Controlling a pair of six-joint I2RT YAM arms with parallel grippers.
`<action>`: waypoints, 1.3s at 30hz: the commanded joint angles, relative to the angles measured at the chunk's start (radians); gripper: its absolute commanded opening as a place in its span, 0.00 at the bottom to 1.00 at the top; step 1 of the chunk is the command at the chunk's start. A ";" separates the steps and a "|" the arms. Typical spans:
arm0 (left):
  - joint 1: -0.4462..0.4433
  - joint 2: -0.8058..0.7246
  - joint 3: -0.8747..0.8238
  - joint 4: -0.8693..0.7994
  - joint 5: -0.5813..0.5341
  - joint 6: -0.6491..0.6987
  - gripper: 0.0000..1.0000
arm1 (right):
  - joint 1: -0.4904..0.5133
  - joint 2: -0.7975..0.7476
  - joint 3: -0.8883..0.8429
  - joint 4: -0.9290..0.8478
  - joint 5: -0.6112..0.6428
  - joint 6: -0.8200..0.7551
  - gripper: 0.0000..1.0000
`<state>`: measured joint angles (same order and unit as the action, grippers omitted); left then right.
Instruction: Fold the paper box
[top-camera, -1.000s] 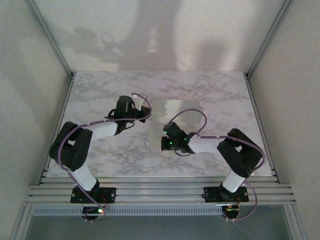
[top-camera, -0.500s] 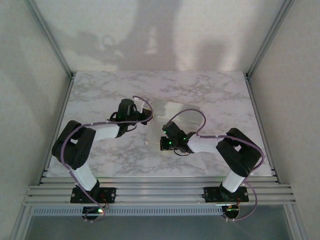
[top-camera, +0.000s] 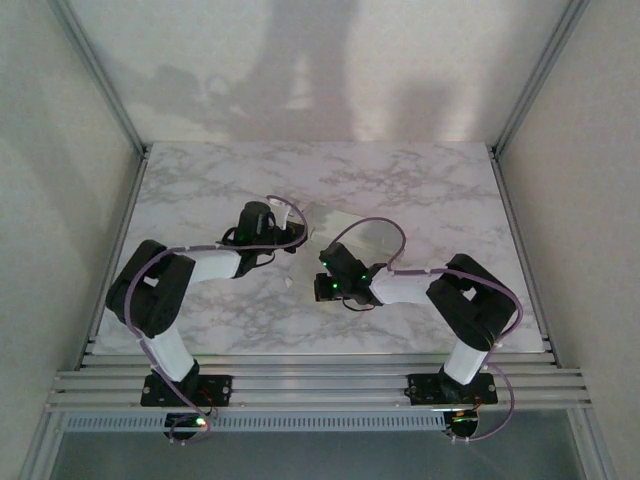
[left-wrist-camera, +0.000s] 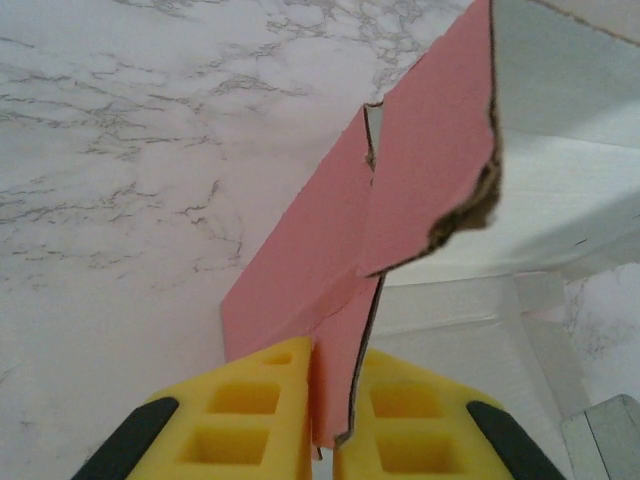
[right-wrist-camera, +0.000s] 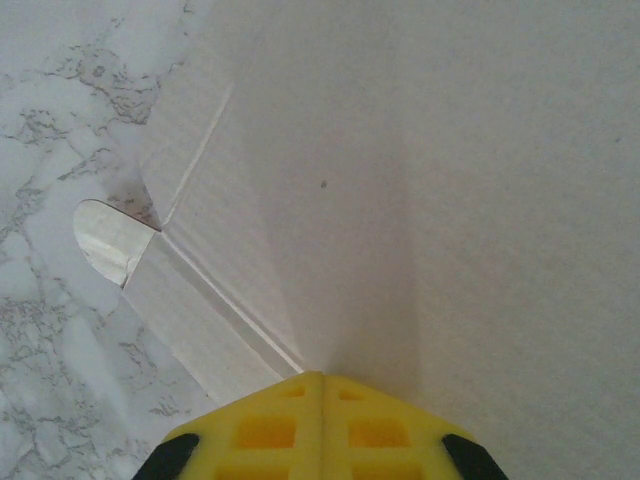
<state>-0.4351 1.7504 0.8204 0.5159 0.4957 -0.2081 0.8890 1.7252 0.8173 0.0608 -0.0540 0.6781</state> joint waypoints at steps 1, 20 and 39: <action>-0.017 0.026 -0.016 -0.002 0.008 -0.033 0.13 | 0.012 0.026 0.008 -0.024 -0.003 0.009 0.00; -0.022 0.071 -0.050 0.036 -0.016 -0.010 0.13 | 0.013 -0.016 0.061 -0.104 0.019 -0.060 0.01; -0.039 0.064 -0.064 0.044 -0.018 0.031 0.14 | -0.024 -0.225 0.134 -0.295 0.029 -0.243 0.12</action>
<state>-0.4576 1.7840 0.7876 0.6292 0.4774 -0.1944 0.8829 1.5707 0.9077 -0.1547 -0.0456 0.5159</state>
